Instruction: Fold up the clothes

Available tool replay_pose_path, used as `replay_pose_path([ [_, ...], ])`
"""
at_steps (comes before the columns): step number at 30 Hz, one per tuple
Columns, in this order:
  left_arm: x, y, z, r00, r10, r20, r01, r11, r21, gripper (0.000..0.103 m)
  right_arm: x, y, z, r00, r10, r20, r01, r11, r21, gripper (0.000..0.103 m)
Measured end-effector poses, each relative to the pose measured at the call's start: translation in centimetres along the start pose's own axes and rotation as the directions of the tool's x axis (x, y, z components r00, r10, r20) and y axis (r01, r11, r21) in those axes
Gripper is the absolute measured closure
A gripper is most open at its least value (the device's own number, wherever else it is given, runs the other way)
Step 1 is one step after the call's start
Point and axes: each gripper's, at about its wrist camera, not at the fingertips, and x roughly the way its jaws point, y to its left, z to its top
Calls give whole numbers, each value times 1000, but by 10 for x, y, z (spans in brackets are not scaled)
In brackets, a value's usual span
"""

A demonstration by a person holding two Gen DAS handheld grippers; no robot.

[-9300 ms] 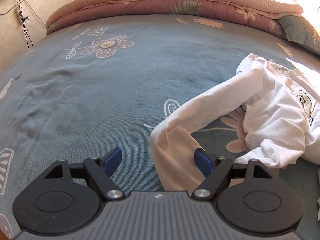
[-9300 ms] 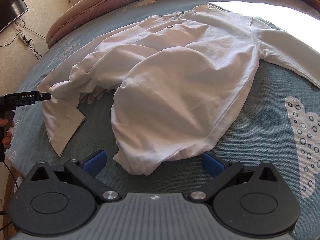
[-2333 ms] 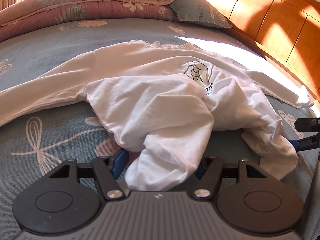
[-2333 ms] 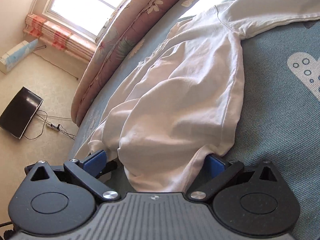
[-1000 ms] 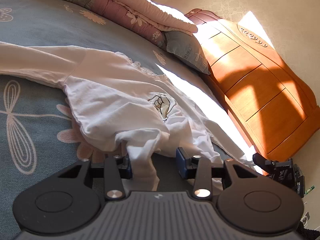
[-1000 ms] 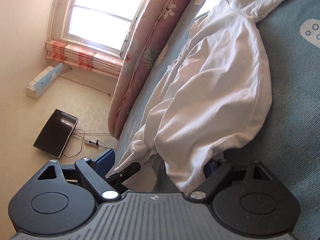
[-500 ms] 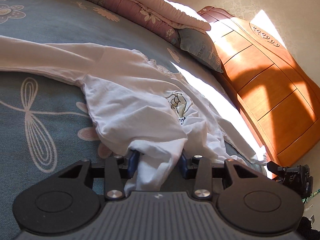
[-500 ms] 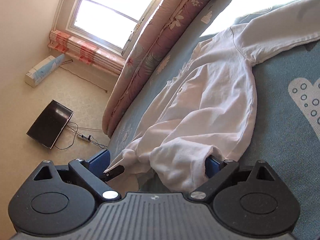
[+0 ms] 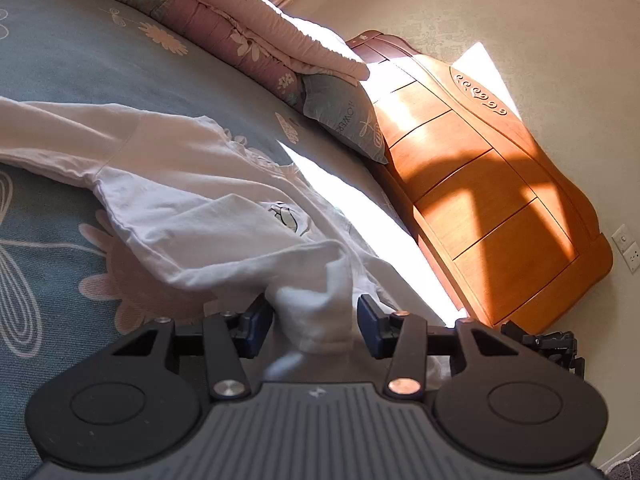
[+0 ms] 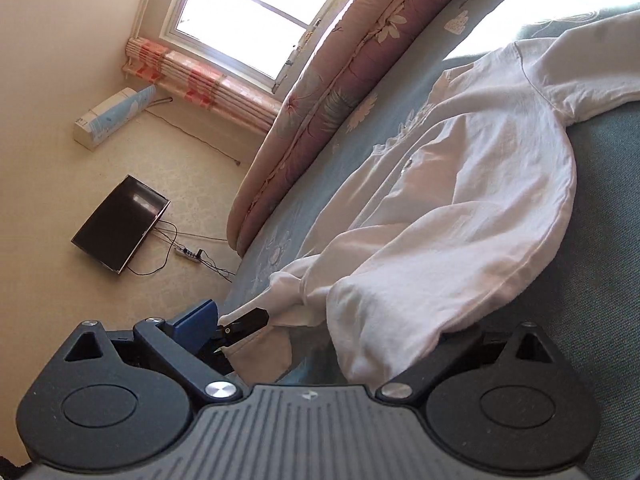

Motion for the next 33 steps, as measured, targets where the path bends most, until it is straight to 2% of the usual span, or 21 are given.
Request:
replay_pose_path([
  [5, -32, -29, 11, 995, -86, 44, 85, 995, 43, 60, -33, 29, 22, 996, 79, 49, -77, 996, -46, 2],
  [8, -39, -32, 7, 999, -49, 7, 49, 996, 72, 60, -53, 39, 35, 995, 84, 58, -80, 994, -73, 1],
  [10, -39, -26, 1, 999, -1, -33, 3, 997, 71, 59, -59, 34, 38, 999, 25, 43, -21, 996, -81, 0],
  [13, -32, 0, -18, 991, 65, -116, -67, 998, -13, 56, -60, 12, 31, 993, -115, -25, 114, 993, -42, 0],
  [15, -29, 16, -30, 983, 109, -146, -117, 992, -49, 53, -60, -7, 18, 982, -176, -67, 175, 984, -10, 0],
  [18, -28, 36, -43, 980, 128, -150, -148, 981, -129, 51, -63, -37, -4, 966, -235, -108, 242, 969, 55, 0],
  [19, -28, 42, -48, 979, 133, -151, -157, 975, -156, 50, -65, -45, -8, 966, -237, -108, 245, 967, 74, 0],
  [21, -30, 48, -49, 988, 107, -115, -129, 970, -207, 45, -67, -57, -14, 966, -243, -90, 253, 960, 117, 0],
  [25, -27, 56, -51, 997, 46, -67, -64, 950, -306, 37, -72, -66, -14, 980, -199, -23, 199, 962, 188, 0],
  [28, -18, 55, -55, 992, 76, -102, -103, 949, -298, 37, -72, -64, -14, 986, -167, 13, 162, 968, 190, 1],
  [31, -11, 61, -61, 991, 85, -104, -116, 929, -352, 37, -66, -64, -12, 980, -199, -5, 197, 968, 157, 9],
  [33, -8, 70, -65, 992, 80, -98, -112, 911, -398, 36, -61, -74, -14, 979, -201, -28, 203, 963, 178, 9],
])
